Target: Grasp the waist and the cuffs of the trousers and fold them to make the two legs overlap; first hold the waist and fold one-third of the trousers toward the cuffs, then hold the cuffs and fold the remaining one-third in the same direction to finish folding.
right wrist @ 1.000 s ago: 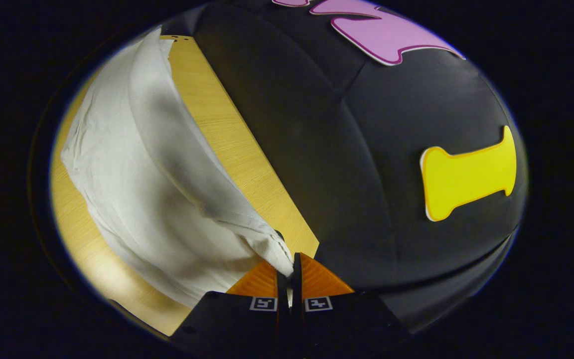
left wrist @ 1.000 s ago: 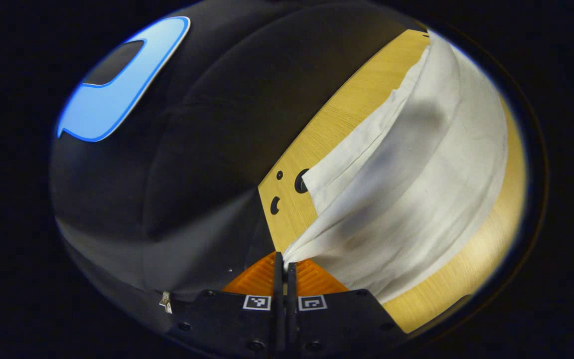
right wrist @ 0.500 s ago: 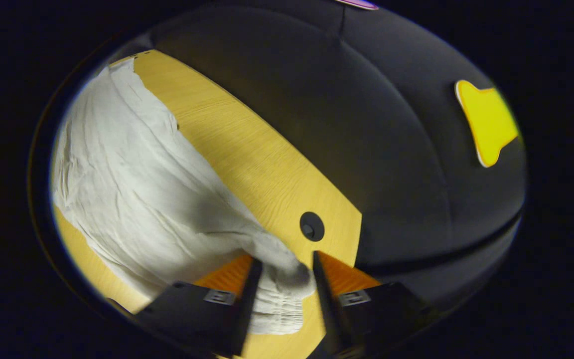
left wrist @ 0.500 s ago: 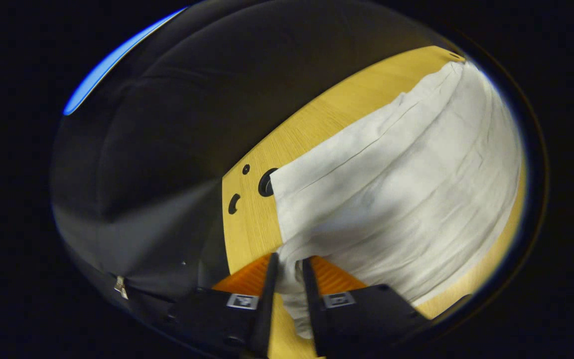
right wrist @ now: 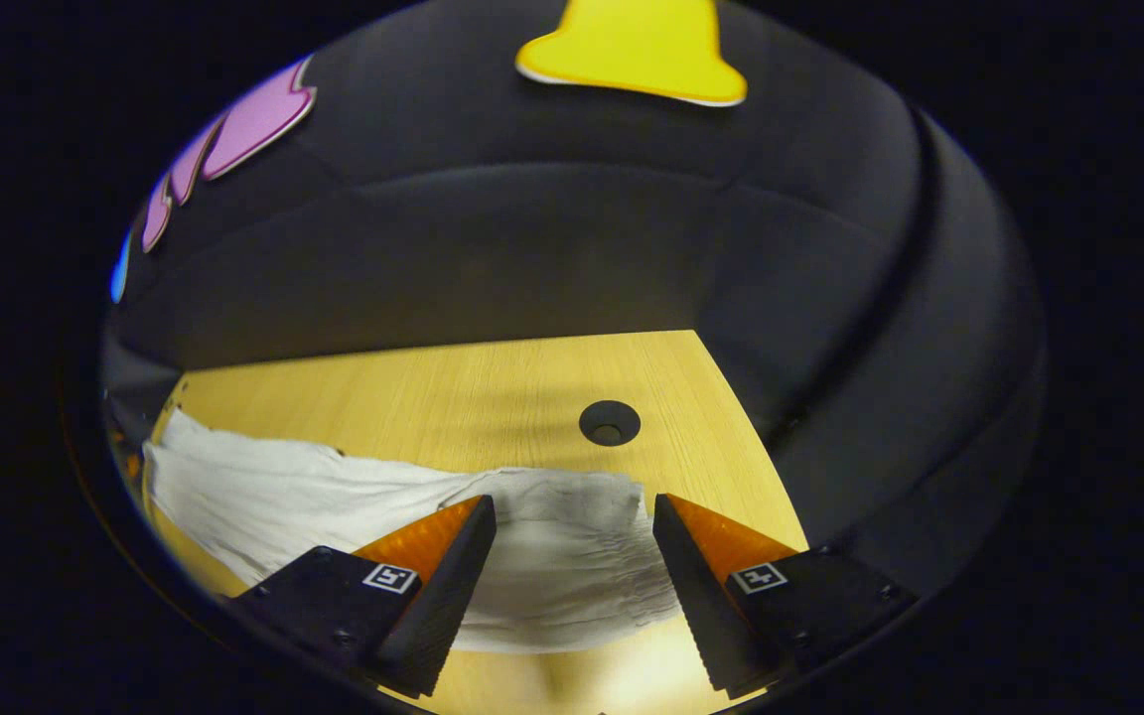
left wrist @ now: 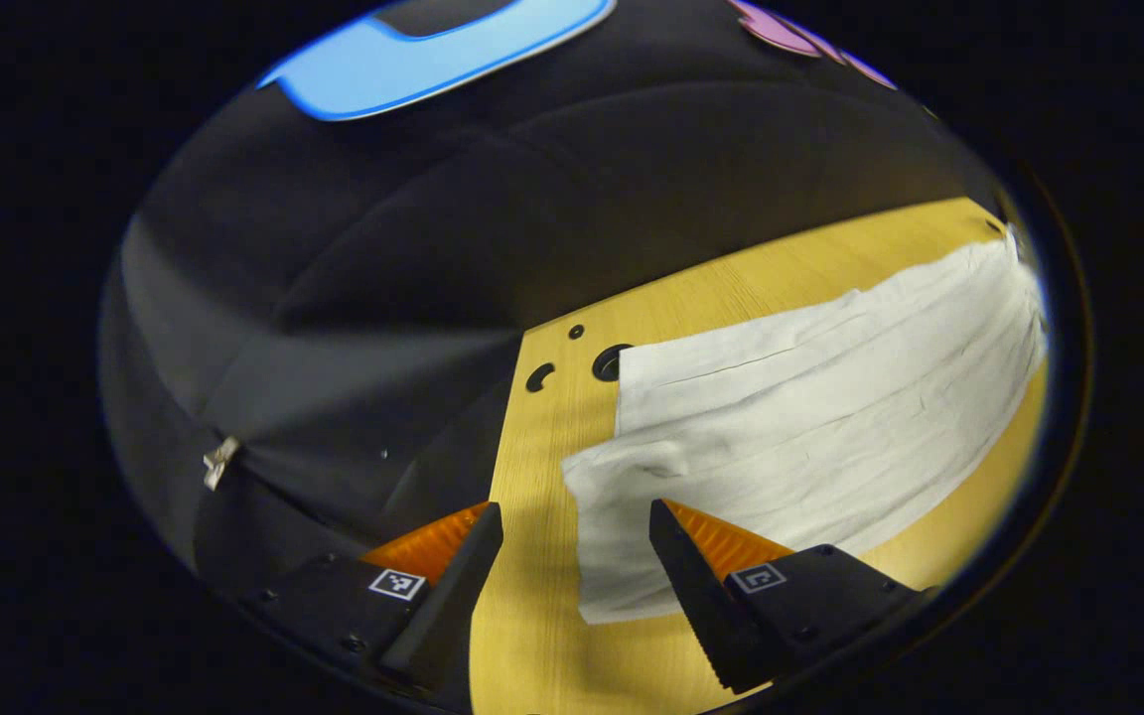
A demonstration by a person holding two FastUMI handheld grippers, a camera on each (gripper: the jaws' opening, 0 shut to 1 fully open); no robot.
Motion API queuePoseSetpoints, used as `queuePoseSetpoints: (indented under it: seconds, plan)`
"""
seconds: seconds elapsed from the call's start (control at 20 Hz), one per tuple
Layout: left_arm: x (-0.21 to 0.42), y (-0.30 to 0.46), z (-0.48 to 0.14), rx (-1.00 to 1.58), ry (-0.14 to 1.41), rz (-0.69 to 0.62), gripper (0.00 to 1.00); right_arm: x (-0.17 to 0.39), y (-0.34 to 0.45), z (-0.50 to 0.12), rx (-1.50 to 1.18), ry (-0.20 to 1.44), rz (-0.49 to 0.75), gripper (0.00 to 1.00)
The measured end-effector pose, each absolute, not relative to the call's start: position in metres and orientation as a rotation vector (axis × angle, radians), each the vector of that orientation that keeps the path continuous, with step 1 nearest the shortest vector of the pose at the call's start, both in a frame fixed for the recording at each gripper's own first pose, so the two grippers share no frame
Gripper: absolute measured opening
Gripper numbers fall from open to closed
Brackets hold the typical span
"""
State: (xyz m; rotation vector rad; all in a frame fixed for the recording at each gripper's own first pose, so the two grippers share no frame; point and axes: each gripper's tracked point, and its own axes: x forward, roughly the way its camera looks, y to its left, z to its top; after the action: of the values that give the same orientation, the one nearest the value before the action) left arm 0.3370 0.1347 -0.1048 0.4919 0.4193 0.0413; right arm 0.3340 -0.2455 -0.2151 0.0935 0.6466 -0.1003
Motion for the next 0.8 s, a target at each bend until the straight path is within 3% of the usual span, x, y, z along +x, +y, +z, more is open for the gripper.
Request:
queuePoseSetpoints:
  seconds: [0.4, 0.8]
  plan:
    - [0.251, 0.16, -0.083, 0.252, 0.323, 0.118, 0.96, 0.299, -0.27, -0.236, 0.253, 0.637, -0.202, 0.99]
    - [0.167, 0.164, -0.104, 0.039, 0.355, 0.183, 0.97, 0.288, -0.295, -0.267, 0.38, 0.621, -0.347, 0.99]
